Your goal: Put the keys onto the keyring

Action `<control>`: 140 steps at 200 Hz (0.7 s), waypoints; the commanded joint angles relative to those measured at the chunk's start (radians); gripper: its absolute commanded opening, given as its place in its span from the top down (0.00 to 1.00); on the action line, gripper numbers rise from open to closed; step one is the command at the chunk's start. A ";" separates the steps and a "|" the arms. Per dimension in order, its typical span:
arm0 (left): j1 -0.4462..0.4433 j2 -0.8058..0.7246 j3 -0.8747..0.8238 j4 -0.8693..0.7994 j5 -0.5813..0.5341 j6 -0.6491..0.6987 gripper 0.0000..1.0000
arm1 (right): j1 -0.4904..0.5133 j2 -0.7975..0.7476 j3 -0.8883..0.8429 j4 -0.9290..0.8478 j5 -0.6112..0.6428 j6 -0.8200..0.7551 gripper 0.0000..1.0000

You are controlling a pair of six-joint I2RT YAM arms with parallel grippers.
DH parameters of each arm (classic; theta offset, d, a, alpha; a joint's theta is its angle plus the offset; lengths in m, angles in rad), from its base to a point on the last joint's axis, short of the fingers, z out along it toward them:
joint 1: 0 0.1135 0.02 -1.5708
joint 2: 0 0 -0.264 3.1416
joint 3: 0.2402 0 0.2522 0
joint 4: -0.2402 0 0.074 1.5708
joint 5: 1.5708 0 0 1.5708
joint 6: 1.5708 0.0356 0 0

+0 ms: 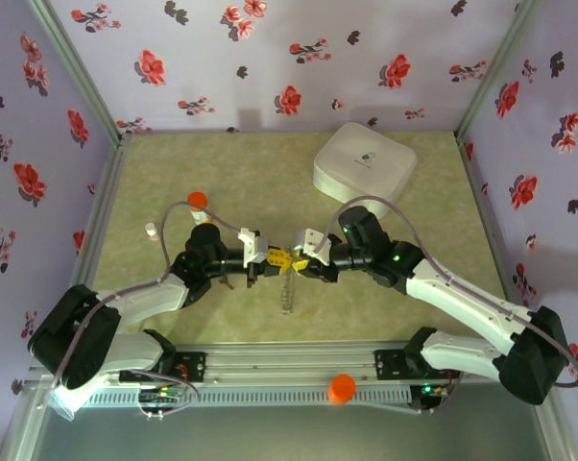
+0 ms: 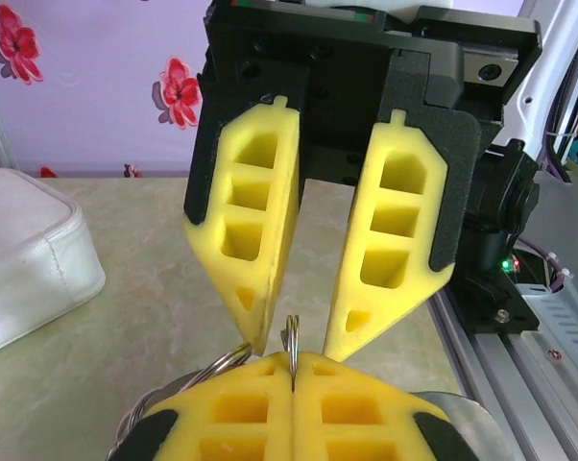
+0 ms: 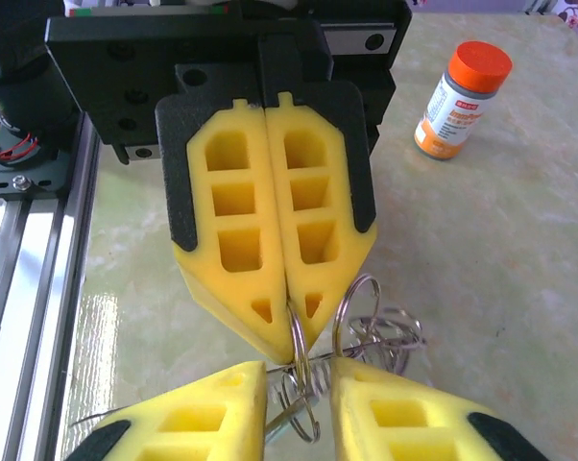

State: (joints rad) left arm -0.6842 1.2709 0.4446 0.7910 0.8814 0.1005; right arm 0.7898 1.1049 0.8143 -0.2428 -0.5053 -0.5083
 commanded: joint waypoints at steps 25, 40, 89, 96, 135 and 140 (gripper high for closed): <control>0.000 -0.004 0.021 0.023 0.028 0.025 1.00 | 0.005 0.005 0.009 0.028 -0.033 0.013 1.00; 0.000 -0.004 0.025 0.005 0.025 0.036 1.00 | 0.005 0.006 0.023 -0.002 -0.028 -0.002 1.00; -0.001 -0.031 0.063 -0.175 0.007 0.127 0.74 | 0.022 0.074 0.165 -0.256 0.030 -0.127 1.00; -0.002 -0.037 0.071 -0.205 0.007 0.138 0.74 | 0.027 0.090 0.188 -0.295 0.042 -0.145 1.00; -0.006 -0.046 0.102 -0.313 0.007 0.182 0.85 | 0.058 0.149 0.272 -0.393 0.079 -0.195 1.00; -0.006 -0.045 0.103 -0.318 0.007 0.185 0.89 | 0.063 0.155 0.280 -0.400 0.084 -0.199 1.00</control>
State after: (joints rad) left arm -0.6846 1.2430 0.5125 0.5518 0.8837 0.2348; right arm 0.8257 1.2381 1.0348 -0.5526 -0.4442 -0.6483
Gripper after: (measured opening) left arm 0.163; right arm 0.049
